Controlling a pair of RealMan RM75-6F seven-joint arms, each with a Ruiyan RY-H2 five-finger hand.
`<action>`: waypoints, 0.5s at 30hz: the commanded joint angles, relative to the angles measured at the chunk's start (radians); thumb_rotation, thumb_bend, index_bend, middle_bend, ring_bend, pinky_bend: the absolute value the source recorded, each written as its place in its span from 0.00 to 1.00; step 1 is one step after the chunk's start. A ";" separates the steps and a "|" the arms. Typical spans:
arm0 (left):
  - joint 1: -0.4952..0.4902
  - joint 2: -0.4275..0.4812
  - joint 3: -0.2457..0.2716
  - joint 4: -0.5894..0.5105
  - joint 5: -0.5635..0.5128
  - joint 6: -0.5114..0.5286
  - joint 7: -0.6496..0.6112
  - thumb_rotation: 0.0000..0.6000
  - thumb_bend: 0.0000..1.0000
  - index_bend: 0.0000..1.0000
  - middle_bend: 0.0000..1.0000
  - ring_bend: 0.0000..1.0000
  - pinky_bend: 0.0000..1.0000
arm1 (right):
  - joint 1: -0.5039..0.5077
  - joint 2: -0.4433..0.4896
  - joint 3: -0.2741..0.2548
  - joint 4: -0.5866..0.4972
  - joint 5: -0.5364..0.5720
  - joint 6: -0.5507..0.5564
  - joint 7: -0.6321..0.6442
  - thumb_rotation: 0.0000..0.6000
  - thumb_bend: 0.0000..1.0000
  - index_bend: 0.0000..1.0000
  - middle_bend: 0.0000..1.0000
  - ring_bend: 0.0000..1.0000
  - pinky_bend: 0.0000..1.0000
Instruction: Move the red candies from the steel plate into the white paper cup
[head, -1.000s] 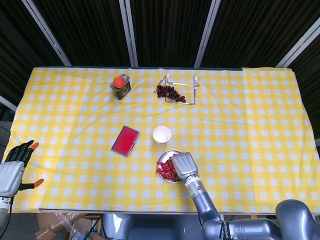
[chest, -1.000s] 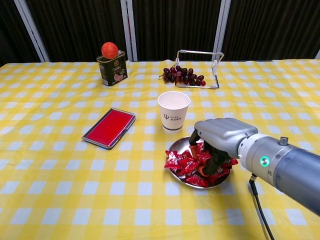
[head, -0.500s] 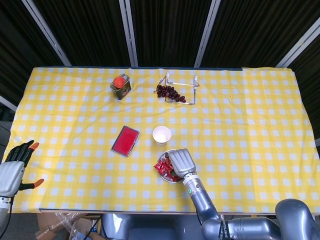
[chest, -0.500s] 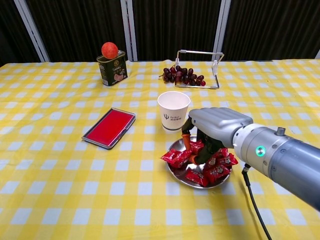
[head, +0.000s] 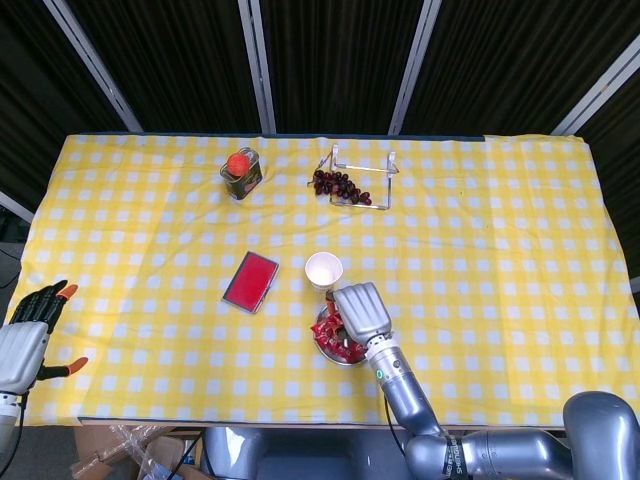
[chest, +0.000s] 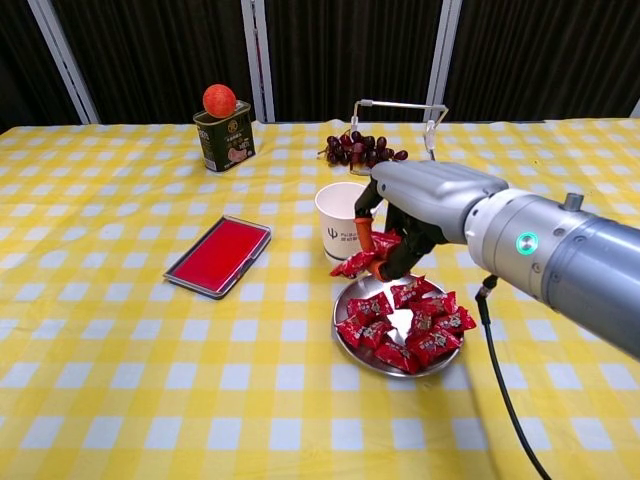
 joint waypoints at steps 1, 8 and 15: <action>0.000 0.002 0.000 -0.002 -0.002 -0.002 -0.001 1.00 0.04 0.00 0.00 0.00 0.00 | 0.020 0.009 0.024 -0.009 0.022 0.001 -0.017 1.00 0.52 0.68 0.81 0.84 0.92; -0.002 0.005 -0.004 -0.007 -0.016 -0.011 -0.004 1.00 0.04 0.00 0.00 0.00 0.00 | 0.090 0.011 0.103 0.031 0.091 -0.028 -0.046 1.00 0.53 0.68 0.81 0.84 0.92; -0.004 0.009 -0.006 -0.009 -0.024 -0.018 -0.016 1.00 0.04 0.00 0.00 0.00 0.00 | 0.162 -0.009 0.150 0.120 0.158 -0.073 -0.047 1.00 0.53 0.68 0.81 0.84 0.92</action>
